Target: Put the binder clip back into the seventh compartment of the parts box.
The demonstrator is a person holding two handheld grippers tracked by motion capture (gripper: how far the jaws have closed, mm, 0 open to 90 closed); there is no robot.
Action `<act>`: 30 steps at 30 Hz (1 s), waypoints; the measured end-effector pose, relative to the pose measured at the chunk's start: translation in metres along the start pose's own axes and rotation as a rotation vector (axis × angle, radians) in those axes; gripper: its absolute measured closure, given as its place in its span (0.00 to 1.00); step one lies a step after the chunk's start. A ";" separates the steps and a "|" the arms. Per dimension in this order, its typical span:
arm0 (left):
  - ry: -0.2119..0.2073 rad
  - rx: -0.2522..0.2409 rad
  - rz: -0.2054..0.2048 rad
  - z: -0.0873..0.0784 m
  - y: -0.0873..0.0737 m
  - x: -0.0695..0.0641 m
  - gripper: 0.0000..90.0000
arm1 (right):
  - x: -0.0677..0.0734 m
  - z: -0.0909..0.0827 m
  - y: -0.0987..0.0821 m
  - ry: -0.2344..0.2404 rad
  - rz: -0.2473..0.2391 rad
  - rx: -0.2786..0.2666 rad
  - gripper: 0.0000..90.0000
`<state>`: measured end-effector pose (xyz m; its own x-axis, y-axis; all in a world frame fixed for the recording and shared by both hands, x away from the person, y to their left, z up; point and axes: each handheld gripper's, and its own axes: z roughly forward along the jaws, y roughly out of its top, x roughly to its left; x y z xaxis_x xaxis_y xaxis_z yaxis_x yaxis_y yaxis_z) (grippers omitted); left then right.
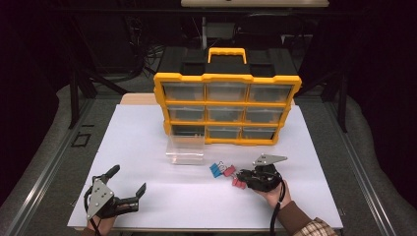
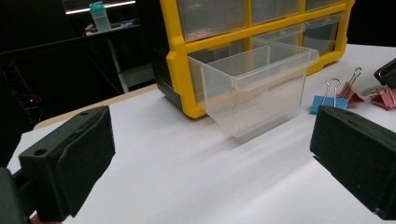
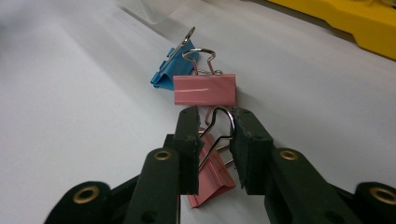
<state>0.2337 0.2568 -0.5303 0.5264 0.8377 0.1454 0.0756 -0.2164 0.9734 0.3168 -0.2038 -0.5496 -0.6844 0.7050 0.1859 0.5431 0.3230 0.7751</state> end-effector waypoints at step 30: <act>-0.007 0.000 0.010 0.000 0.001 0.000 0.00 | 0.013 -0.013 0.002 0.040 0.016 0.008 0.99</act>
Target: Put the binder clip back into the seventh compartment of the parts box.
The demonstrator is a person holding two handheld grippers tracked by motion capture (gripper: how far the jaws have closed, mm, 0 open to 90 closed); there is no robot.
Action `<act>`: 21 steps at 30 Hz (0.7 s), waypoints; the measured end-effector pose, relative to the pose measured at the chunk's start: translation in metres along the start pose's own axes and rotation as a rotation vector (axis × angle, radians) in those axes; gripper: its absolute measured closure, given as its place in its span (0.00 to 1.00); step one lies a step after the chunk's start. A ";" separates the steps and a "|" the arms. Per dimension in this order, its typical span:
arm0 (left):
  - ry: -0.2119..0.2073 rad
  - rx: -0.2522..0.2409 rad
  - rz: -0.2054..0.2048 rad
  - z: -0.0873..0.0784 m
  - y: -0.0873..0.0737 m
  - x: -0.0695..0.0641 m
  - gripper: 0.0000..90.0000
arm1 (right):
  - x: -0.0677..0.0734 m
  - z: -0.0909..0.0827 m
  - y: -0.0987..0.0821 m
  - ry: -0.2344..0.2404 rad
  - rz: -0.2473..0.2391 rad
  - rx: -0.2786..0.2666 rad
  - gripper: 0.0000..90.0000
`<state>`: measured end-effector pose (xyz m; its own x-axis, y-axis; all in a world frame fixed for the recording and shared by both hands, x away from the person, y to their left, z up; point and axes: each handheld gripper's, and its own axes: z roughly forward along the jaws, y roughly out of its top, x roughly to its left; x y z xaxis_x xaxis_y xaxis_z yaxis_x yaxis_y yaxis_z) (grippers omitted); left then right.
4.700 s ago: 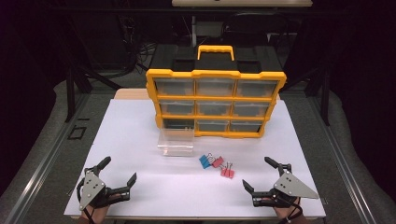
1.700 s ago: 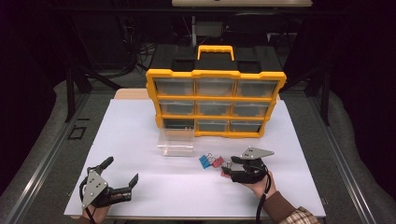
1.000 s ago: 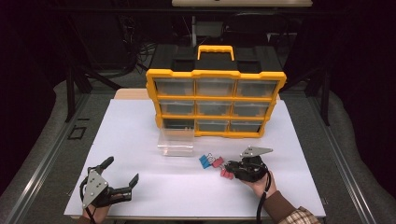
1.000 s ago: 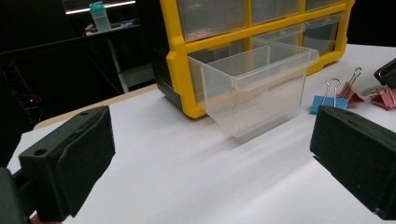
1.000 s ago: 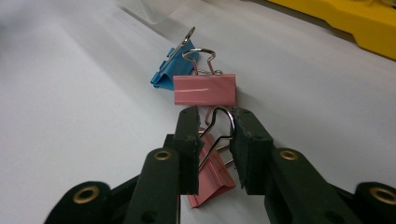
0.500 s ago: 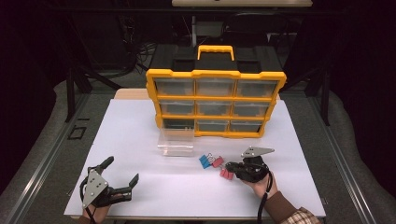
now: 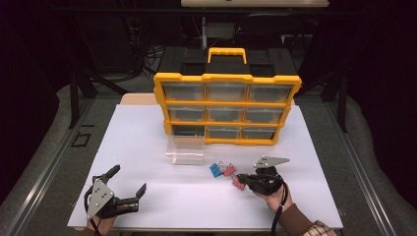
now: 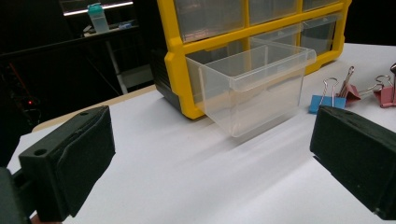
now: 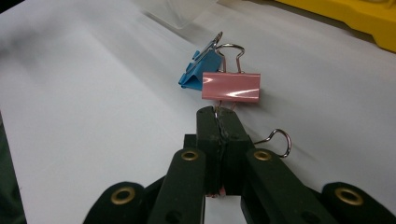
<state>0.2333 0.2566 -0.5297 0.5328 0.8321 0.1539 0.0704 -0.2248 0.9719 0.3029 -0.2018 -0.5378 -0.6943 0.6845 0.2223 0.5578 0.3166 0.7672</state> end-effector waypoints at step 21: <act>-0.005 0.000 0.003 0.001 0.000 0.000 0.00 | 0.003 -0.019 -0.001 -0.056 -0.010 -0.006 0.99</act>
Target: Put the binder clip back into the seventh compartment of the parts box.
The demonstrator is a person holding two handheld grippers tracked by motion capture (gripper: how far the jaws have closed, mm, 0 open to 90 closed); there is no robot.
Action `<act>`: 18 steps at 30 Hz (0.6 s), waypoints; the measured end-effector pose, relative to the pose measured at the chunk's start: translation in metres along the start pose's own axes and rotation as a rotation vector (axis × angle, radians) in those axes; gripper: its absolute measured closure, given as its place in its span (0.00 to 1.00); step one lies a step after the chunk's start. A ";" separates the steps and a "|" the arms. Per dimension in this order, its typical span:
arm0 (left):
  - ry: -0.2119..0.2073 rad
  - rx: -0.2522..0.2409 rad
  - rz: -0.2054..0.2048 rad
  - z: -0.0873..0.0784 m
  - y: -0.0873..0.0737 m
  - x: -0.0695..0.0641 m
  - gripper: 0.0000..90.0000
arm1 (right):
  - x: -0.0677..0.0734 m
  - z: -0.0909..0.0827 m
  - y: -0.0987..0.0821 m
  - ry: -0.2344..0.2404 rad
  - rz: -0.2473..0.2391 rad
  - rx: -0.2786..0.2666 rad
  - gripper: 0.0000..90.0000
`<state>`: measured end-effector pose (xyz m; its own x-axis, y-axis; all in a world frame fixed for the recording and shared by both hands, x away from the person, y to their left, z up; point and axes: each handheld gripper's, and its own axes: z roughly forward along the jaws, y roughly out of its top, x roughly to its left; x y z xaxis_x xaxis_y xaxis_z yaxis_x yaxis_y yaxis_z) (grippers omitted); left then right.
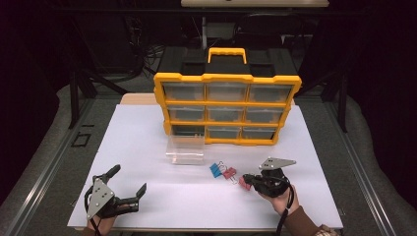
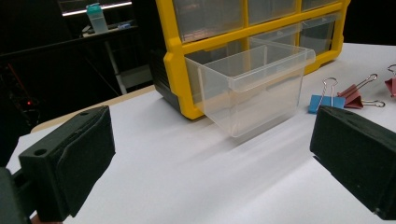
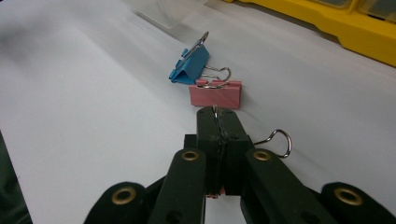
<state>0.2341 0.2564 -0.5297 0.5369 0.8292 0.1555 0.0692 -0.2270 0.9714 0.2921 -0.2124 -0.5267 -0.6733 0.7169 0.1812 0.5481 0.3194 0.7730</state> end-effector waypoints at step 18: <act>0.000 0.004 0.003 0.000 0.000 0.000 0.00 | -0.003 -0.008 0.007 -0.049 -0.022 -0.034 0.99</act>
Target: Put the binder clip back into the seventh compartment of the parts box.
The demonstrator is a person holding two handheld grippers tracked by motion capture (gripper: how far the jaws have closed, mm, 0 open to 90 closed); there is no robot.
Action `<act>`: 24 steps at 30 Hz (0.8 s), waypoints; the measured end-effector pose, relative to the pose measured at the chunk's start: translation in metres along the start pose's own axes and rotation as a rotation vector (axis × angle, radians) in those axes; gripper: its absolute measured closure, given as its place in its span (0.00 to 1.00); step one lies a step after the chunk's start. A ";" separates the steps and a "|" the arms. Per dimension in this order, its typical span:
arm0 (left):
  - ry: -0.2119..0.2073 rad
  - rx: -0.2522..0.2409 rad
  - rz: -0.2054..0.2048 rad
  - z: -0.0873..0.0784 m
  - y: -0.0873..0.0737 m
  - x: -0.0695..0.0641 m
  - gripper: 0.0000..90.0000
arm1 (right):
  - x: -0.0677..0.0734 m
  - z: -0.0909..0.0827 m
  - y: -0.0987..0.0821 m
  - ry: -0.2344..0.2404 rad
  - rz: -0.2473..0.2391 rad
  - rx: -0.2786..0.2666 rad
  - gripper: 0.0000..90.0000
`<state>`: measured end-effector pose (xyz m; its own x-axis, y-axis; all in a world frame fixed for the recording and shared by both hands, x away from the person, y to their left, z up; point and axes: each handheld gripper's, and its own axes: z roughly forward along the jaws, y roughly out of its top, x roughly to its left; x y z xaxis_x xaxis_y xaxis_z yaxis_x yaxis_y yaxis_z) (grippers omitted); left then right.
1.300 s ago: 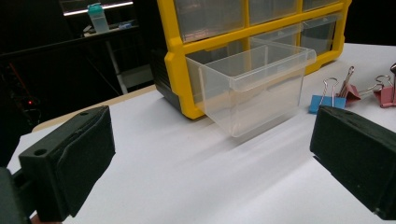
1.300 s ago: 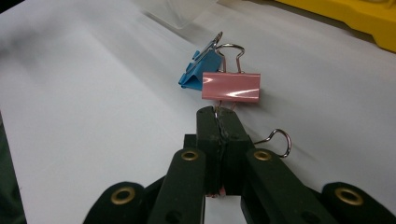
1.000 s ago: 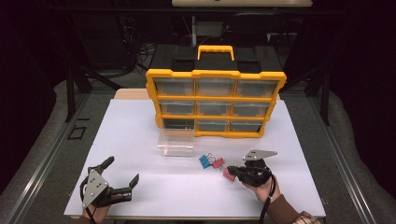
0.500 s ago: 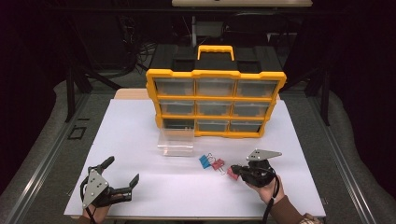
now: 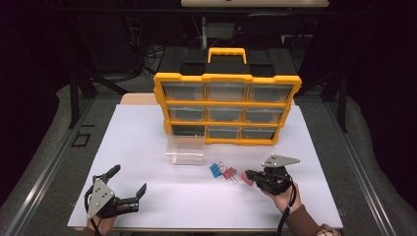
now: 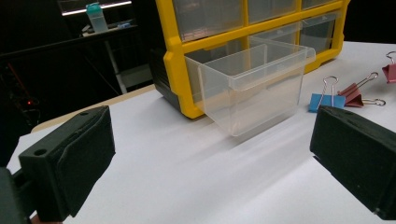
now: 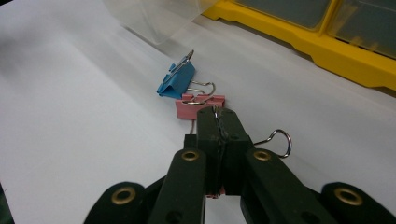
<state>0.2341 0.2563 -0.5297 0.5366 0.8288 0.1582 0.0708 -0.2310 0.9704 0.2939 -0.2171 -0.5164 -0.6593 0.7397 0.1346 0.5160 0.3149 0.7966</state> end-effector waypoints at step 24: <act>0.003 0.001 0.001 0.000 0.000 0.000 0.00 | -0.002 -0.004 0.021 -0.046 -0.027 -0.048 0.99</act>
<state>0.2345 0.2561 -0.5298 0.5341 0.8302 0.1597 0.0709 -0.2322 0.9701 0.3035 -0.2143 -0.4975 -0.6463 0.7582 0.0860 0.4703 0.3070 0.8274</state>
